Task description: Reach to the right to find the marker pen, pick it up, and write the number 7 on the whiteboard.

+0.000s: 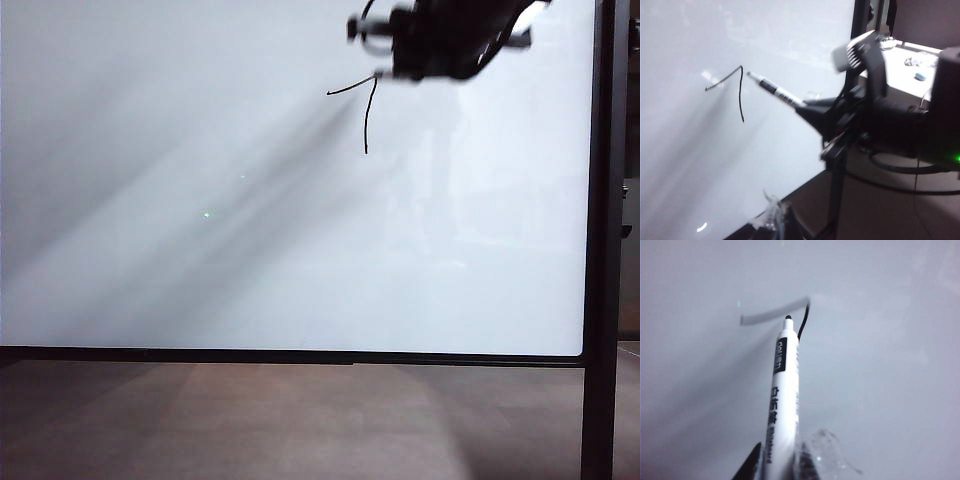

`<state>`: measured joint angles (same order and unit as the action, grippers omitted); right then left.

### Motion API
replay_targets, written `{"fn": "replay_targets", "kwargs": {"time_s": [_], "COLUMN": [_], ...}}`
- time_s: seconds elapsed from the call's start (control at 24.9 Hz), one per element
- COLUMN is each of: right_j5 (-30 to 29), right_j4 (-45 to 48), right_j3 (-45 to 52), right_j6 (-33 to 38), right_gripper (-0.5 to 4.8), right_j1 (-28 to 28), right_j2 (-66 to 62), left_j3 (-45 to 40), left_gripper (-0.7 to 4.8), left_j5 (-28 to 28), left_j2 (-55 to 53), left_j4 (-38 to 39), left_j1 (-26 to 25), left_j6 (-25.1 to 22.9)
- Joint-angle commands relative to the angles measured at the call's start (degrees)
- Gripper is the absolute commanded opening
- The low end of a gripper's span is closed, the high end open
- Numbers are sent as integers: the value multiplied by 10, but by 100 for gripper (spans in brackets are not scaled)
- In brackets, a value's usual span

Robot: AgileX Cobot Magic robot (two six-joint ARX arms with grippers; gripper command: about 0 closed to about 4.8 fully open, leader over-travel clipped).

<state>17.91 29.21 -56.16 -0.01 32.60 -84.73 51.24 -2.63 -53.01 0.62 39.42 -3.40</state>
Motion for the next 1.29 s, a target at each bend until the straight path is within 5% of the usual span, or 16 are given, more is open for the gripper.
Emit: {"fn": "replay_targets", "kwargs": {"time_s": [0.04, 0.64, 1.29], "right_j5": [-1, -1, -15], "right_j4": [-32, -213, -230], "right_j3": [-3, 1, 236], "right_j6": [-1, -82, -81], "right_gripper": [-5, -5, -5], "right_j1": [0, 0, 0], "right_j2": [51, 329, 557], "left_j3": [1, -14, -257], "left_gripper": [-6, -6, -6], "left_j5": [5, 41, 80], "left_j2": [17, 130, 368], "left_j4": [-15, 48, 28], "left_j1": [1, 1, 1], "left_j6": [-2, 3, -30]}}
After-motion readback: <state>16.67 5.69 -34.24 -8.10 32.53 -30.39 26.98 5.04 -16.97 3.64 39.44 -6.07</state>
